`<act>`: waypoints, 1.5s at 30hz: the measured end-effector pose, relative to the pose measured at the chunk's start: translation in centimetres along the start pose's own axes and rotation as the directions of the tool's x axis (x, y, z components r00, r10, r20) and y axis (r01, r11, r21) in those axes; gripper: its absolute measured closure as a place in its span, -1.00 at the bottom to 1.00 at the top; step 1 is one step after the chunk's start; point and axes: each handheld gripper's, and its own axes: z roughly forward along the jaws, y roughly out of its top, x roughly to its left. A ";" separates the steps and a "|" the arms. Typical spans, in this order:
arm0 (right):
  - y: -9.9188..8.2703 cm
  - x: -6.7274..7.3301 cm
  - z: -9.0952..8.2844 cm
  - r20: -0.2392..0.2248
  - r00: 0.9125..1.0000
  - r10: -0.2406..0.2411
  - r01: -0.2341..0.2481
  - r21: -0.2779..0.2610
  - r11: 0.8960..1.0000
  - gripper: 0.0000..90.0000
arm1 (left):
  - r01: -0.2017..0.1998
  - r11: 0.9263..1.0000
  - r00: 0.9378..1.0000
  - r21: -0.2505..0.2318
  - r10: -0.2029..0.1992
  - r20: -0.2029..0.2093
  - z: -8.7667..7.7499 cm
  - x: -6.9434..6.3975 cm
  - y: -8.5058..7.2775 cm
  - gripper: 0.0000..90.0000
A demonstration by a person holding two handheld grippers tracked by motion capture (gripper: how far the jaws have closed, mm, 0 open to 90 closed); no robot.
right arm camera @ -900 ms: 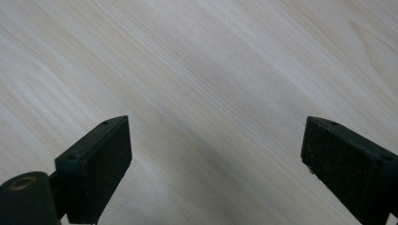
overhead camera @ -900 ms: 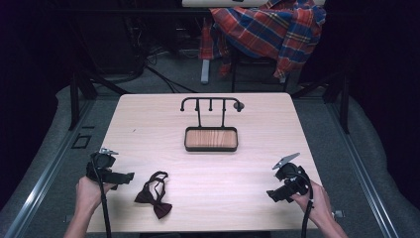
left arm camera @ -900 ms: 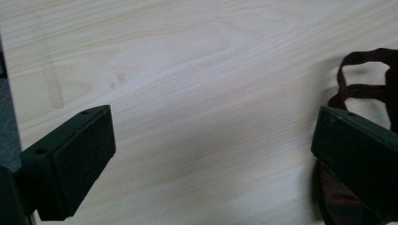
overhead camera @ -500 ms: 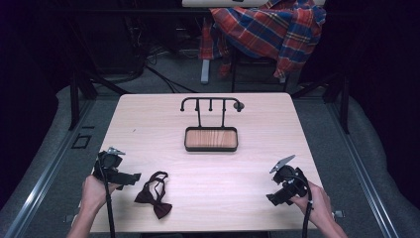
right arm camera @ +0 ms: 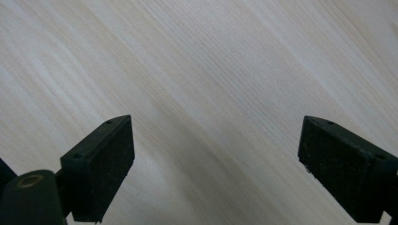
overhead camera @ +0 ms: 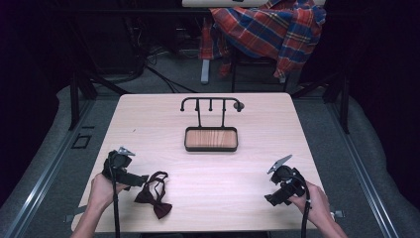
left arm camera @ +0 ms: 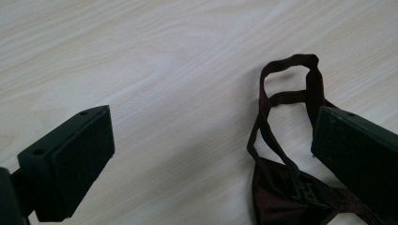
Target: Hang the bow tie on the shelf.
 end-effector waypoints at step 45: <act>0.8 1.0 0.5 0.000 0.999 -0.037 0.037 0.029 0.999 -0.73 | -0.180 0.975 0.984 0.130 0.179 0.022 4.0 -2.6 2.0 -0.50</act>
